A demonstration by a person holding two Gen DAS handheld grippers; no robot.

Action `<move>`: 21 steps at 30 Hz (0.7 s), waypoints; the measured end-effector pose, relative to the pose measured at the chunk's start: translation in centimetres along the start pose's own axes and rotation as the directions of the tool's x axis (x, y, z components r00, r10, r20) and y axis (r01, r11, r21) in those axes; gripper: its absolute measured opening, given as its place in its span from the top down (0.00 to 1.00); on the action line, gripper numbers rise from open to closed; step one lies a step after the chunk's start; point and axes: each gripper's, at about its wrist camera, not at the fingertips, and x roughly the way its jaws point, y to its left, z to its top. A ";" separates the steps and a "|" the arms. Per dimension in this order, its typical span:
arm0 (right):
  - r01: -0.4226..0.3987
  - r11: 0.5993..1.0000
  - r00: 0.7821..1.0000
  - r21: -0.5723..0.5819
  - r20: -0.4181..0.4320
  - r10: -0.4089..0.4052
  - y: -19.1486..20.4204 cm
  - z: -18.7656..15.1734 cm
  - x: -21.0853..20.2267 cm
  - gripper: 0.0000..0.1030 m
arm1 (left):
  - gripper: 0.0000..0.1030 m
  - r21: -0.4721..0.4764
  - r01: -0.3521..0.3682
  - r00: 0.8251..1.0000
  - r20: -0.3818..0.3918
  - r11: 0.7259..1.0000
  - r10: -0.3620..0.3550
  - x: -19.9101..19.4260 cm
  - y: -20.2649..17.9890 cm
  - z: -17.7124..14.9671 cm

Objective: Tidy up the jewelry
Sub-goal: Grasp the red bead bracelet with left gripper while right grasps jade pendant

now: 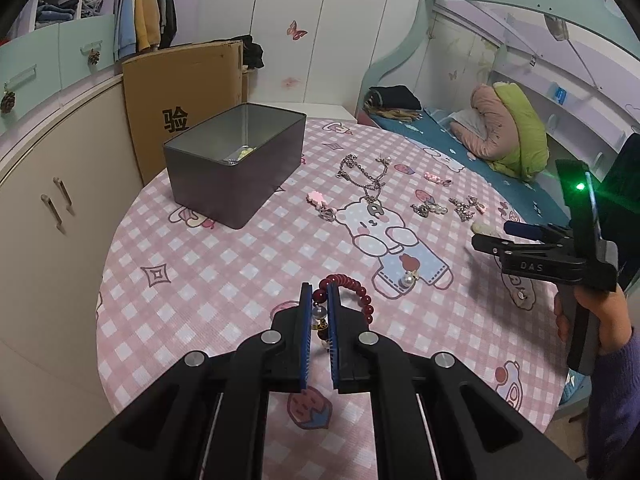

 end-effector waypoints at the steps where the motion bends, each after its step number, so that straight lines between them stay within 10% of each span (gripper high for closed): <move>1: 0.004 1.000 1.000 0.003 -0.002 -0.004 -0.2 0.0 0.2 0.23 | 0.94 -0.003 0.005 1.000 0.000 1.000 -0.005 0.0 0.0 0.0; 14: -0.069 0.997 0.998 -0.043 -0.013 0.069 -1.4 0.4 0.5 0.70 | 0.94 -0.025 0.045 0.999 -0.019 0.999 -0.045 0.8 -0.1 0.2; 21: -0.079 0.995 0.997 -0.055 -0.005 0.079 -0.9 0.3 0.2 0.72 | 0.94 -0.042 0.078 0.997 -0.014 0.996 -0.079 0.4 -0.2 0.6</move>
